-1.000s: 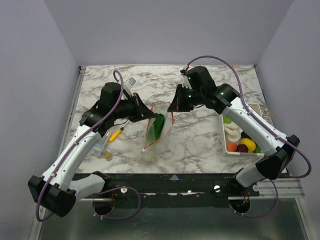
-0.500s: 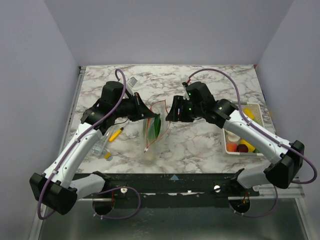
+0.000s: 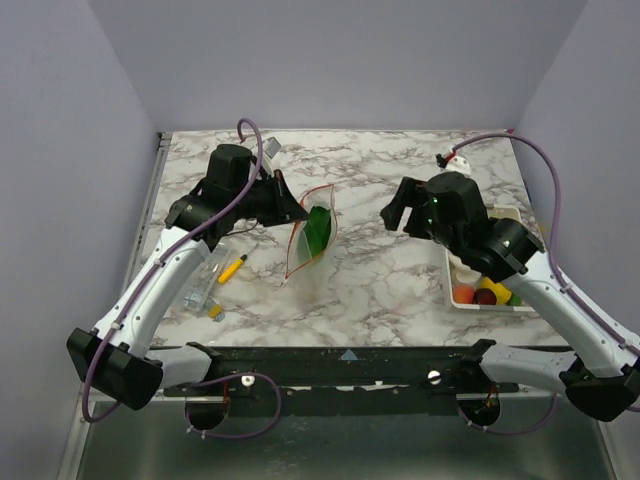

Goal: Place the food in the zip-top bag and seal the zipper
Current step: Adjust the zipper food storage bag at the center of the board, then pick up the fake fruit from the bin.

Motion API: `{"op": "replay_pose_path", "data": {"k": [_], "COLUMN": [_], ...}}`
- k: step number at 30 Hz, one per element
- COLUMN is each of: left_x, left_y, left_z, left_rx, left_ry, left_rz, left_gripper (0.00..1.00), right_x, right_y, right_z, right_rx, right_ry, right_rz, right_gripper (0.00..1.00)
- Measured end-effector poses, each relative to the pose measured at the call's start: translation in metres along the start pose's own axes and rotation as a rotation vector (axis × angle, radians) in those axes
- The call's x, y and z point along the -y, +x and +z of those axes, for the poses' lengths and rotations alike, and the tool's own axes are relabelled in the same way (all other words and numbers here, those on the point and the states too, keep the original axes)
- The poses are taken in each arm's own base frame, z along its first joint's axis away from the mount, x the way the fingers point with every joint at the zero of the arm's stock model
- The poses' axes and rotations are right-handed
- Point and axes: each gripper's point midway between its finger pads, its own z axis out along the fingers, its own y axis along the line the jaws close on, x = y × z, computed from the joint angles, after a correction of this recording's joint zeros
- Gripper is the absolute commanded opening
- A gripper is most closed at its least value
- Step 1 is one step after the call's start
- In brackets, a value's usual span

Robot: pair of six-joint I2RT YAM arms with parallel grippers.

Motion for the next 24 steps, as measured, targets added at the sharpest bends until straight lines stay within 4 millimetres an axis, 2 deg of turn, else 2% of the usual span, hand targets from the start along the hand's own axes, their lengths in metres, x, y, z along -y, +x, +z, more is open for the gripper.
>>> {"op": "replay_pose_path", "data": {"k": [2, 4, 8, 10, 12, 16, 24], "left_x": [-0.003, -0.004, -0.012, -0.018, -0.023, -0.027, -0.033], "left_y": [0.000, 0.000, 0.004, 0.007, 0.010, 0.013, 0.018], "left_z": [0.001, 0.002, 0.006, 0.008, 0.011, 0.014, 0.015], "left_rx": [-0.003, -0.002, -0.003, -0.008, -0.012, -0.009, -0.003], "left_ry": [-0.007, -0.012, -0.024, -0.035, -0.049, -0.058, -0.064], "left_rz": [0.019, 0.030, 0.053, 0.065, 0.079, 0.114, 0.147], "left_gripper": [0.00, 0.00, 0.00, 0.00, 0.00, 0.00, 0.00], "right_x": [0.031, 0.074, 0.172, 0.204, 0.228, 0.254, 0.300], "right_y": [-0.006, -0.005, 0.019, 0.034, 0.048, 0.060, 0.050], "right_z": [0.003, 0.009, 0.014, 0.011, 0.006, -0.001, -0.016], "right_rx": [0.033, 0.043, 0.009, -0.017, -0.040, -0.048, 0.033], "right_ry": [0.113, 0.247, 0.528, 0.617, 0.689, 0.775, 0.928], "right_rz": [0.028, 0.072, 0.199, 0.261, 0.316, 0.384, 0.465], "right_gripper": [0.80, 0.81, 0.81, 0.81, 0.81, 0.81, 0.82]}}
